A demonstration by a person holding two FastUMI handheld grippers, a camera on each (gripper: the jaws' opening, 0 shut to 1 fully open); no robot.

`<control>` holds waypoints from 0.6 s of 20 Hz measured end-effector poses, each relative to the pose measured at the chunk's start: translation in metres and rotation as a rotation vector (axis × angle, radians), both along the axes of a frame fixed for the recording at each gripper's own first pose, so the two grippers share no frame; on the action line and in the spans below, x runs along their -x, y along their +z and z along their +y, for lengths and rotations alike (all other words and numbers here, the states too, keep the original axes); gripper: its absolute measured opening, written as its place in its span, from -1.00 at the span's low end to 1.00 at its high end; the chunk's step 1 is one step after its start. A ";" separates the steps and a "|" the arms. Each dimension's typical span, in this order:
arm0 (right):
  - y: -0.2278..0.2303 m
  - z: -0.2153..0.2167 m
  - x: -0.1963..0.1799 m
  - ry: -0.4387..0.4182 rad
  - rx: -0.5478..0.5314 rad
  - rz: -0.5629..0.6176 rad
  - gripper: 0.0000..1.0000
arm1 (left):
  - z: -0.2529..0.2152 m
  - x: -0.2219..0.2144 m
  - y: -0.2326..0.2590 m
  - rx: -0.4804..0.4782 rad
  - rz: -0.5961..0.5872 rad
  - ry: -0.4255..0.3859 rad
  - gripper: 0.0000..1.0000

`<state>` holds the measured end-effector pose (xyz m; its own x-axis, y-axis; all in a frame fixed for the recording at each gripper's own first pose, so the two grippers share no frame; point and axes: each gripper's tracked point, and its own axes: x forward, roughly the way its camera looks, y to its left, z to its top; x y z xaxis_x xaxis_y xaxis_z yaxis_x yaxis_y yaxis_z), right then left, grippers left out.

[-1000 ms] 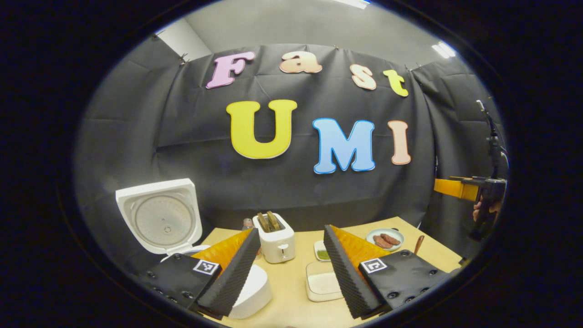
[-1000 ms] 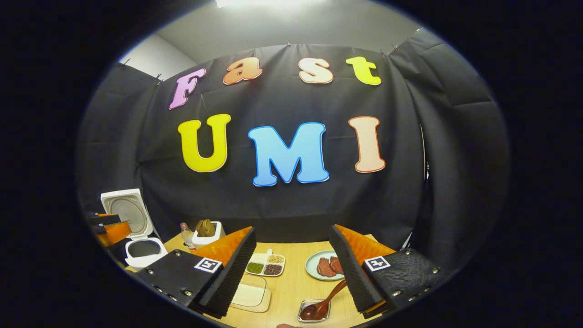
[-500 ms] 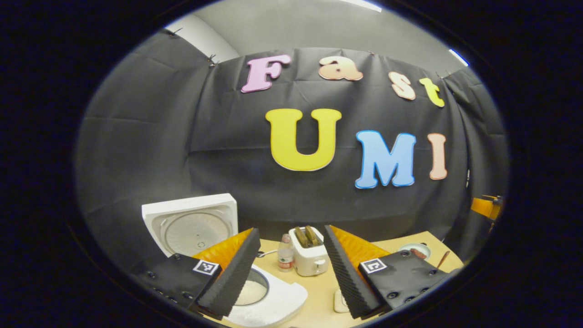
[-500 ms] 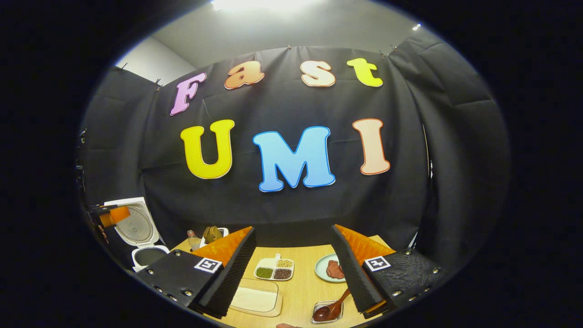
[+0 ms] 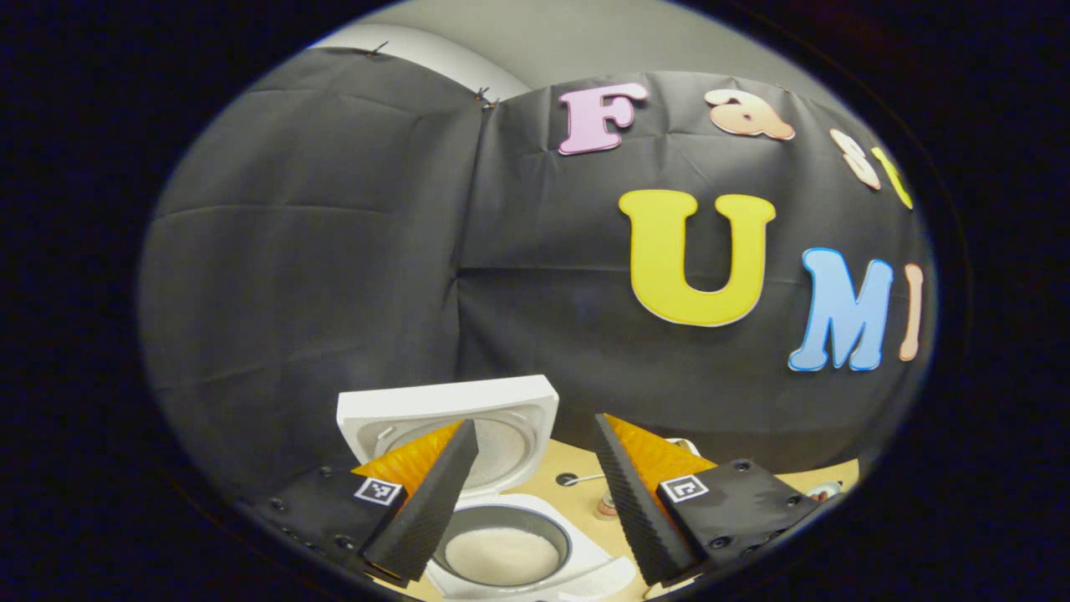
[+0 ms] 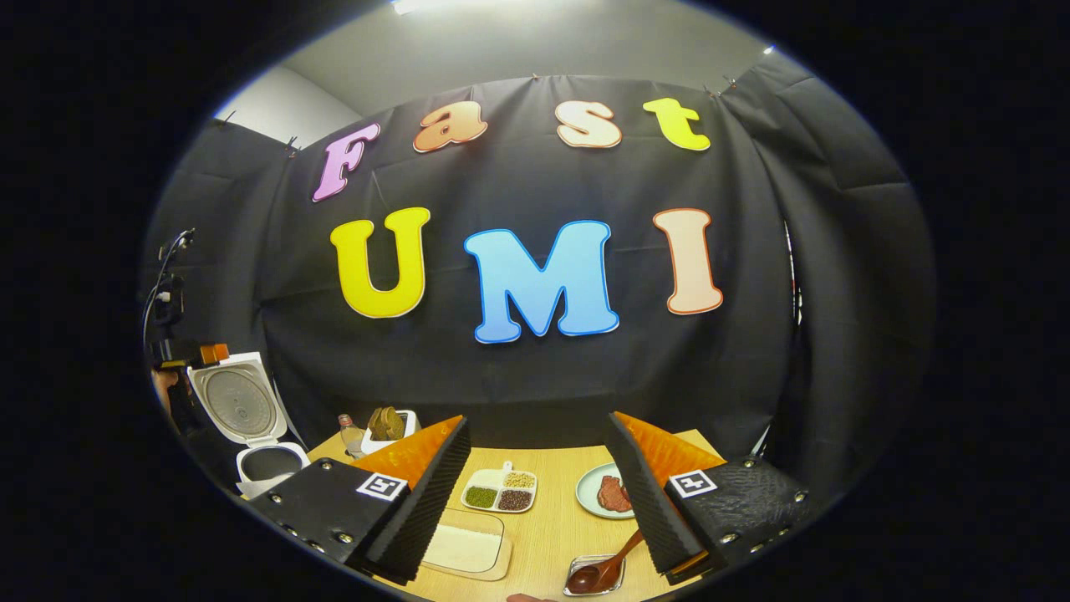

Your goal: Close the left gripper, press the button to open the rice cooker; take a wooden spoon from the chopstick holder with the right hand, scoop a spoonful of rice and pour it into the rice cooker, then put the wooden spoon back into the chopstick holder.

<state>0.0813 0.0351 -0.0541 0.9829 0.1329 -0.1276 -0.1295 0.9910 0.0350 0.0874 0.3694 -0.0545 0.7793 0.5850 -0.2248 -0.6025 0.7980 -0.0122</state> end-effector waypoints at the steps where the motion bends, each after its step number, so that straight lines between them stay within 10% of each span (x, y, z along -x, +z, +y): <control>1: 0.002 -0.001 -0.001 0.000 -0.003 -0.004 0.96 | 0.010 -0.004 0.004 -0.005 -0.002 0.021 0.93; 12: -0.015 -0.011 -0.017 0.008 -0.017 0.028 0.96 | 0.122 -0.040 0.002 -0.017 0.080 0.249 1.00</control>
<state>0.0988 0.0245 -0.0690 0.9779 0.1429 -0.1524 -0.1359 0.9892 0.0553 0.1278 0.4916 -0.0525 0.5911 0.7606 -0.2685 -0.7787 0.6249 0.0559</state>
